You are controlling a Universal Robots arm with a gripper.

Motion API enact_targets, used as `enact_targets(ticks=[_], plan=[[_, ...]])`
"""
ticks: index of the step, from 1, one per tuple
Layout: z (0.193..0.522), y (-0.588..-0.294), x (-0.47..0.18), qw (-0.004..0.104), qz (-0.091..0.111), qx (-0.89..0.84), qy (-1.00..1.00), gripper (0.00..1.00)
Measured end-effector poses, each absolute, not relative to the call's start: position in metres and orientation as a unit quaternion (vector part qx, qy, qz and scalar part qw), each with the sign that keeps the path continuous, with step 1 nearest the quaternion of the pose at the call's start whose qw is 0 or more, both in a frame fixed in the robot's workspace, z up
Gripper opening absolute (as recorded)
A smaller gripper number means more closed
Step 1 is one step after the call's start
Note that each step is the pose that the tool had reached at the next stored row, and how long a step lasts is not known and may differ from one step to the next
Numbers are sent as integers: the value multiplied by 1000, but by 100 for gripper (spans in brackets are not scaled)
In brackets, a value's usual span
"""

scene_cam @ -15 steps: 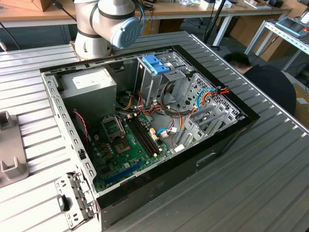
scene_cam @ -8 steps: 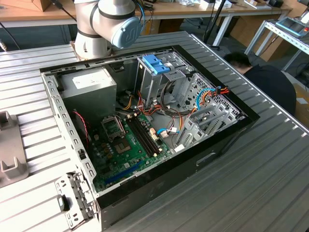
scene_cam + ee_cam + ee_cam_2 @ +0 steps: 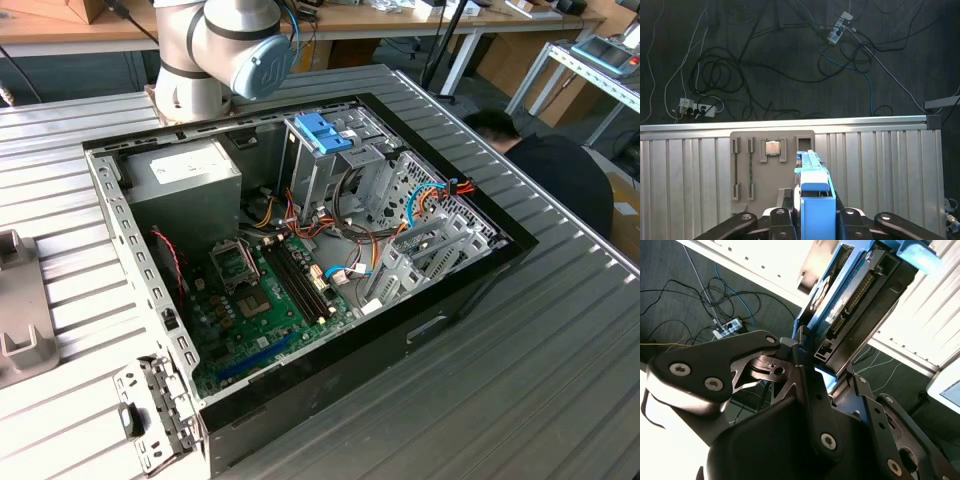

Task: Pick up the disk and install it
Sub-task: 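Pick up the disk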

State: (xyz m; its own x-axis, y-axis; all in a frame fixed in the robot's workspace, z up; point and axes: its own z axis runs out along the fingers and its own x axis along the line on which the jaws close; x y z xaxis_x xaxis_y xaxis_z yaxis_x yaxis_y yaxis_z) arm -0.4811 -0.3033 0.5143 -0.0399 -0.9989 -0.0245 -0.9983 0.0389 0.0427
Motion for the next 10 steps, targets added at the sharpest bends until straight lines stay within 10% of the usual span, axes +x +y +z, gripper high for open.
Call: enact_targets(ticks=[10], plan=[[514,-306,-476,6,-24,693,-721,37]])
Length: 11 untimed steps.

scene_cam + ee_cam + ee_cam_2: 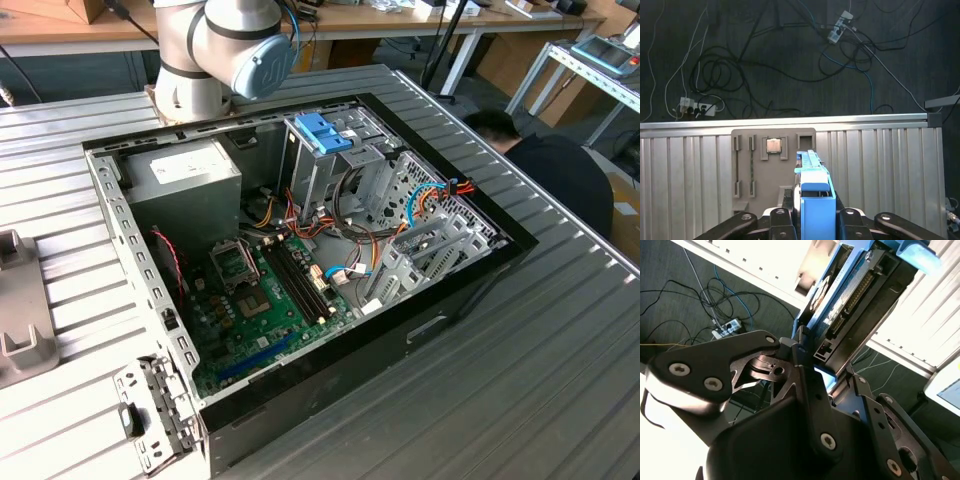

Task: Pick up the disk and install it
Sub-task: 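Pick up the disk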

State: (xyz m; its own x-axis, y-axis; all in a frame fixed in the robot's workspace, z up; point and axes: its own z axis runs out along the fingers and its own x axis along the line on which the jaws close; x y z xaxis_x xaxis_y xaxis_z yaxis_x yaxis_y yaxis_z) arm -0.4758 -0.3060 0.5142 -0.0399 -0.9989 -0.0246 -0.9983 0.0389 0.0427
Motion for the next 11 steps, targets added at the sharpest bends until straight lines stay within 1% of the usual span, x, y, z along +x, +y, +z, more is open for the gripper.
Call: enact_targets(ticks=[11], plan=[[514,-308,-472,6,-24,693,-721,37]])
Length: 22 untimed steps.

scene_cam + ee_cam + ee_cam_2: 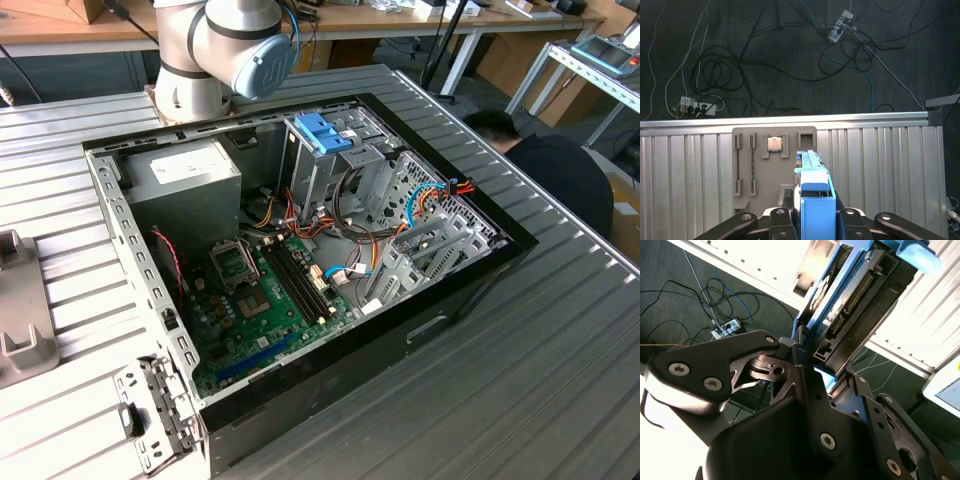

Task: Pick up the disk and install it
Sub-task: 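Pick up the disk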

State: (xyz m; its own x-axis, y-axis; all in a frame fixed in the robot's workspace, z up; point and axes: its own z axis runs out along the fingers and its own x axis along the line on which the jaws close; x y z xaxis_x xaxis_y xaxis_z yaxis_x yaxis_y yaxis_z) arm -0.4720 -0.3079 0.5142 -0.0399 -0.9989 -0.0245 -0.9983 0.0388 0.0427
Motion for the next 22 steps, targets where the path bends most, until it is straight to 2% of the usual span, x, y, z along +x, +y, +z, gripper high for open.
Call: enact_targets(ticks=[22], plan=[[514,-310,-462,6,-24,693,-721,37]])
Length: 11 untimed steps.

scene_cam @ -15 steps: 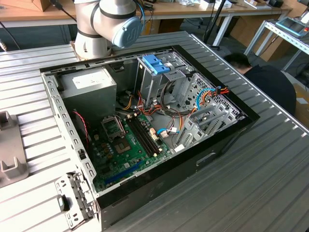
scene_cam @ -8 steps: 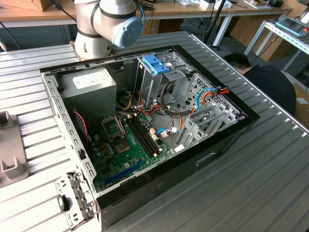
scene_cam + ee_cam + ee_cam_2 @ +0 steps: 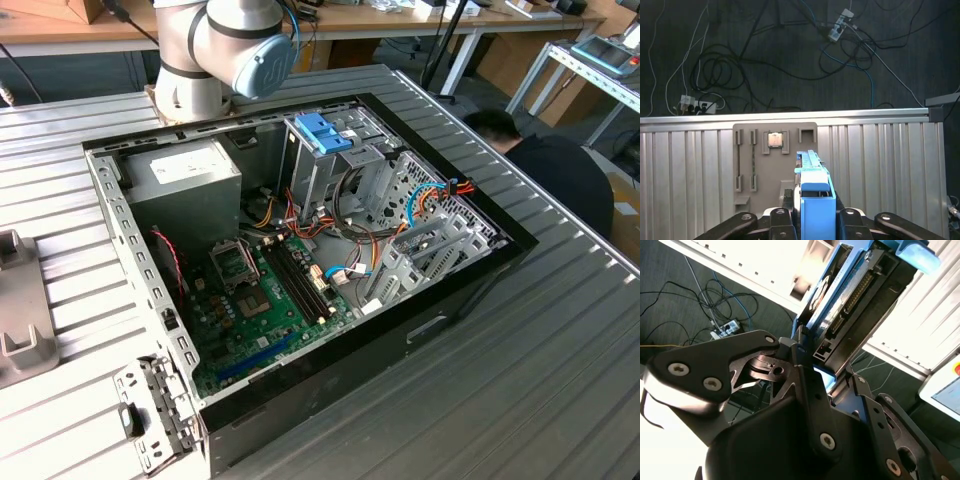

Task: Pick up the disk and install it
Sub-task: 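Pick up the disk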

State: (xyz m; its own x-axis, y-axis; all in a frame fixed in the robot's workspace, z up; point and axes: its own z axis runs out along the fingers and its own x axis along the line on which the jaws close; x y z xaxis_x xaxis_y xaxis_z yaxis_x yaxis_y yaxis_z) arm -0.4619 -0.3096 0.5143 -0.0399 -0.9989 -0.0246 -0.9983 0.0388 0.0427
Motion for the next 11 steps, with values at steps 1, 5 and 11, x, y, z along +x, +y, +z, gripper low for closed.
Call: enact_targets(ticks=[1,5,11], plan=[[514,-310,-461,6,-24,693,-721,37],[514,-310,-459,6,-24,693,-721,37],[514,-310,-456,6,-24,693,-721,37]])
